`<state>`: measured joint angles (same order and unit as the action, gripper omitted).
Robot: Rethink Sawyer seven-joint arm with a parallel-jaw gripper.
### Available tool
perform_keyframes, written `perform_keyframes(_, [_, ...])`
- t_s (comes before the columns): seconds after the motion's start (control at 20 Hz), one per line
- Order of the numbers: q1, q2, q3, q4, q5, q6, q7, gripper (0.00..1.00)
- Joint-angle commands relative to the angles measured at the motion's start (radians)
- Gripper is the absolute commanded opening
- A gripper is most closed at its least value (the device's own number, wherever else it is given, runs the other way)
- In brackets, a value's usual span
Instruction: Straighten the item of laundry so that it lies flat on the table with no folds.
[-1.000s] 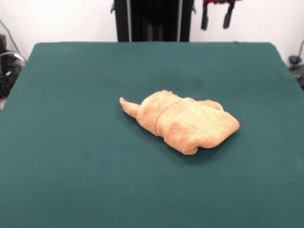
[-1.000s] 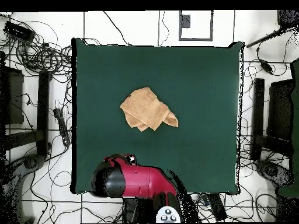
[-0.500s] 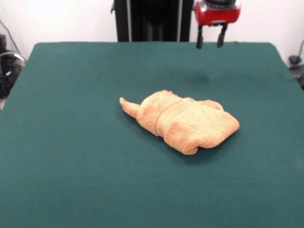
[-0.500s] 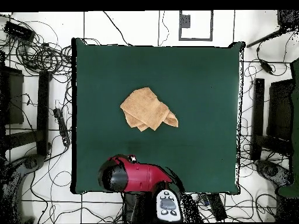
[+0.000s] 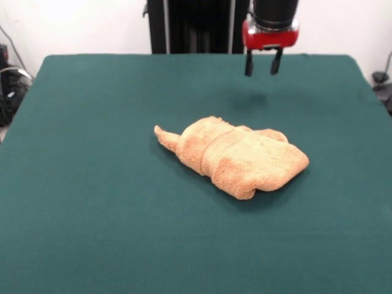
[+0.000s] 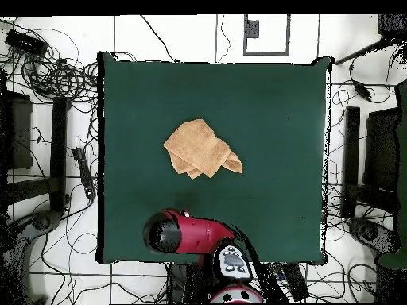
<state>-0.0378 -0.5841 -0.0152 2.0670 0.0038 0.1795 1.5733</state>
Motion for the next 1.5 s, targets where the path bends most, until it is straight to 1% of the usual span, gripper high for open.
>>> perform_keyframes(0.05, [-0.022,0.048,0.027,-0.122,-0.017,-0.03,0.123,1.0])
perform_keyframes(0.5, [-0.033,0.115,0.013,-0.184,-0.022,-0.053,0.121,1.0])
perform_keyframes(0.8, [-0.056,0.149,0.028,-0.217,-0.029,-0.05,0.114,1.0])
perform_keyframes(1.1, [-0.09,0.194,0.042,-0.262,-0.055,-0.053,0.096,1.0])
perform_keyframes(1.35, [-0.118,0.211,0.054,-0.288,-0.076,-0.038,0.084,1.0])
perform_keyframes(1.5, [-0.12,0.213,0.054,-0.302,-0.08,-0.024,0.08,1.0])
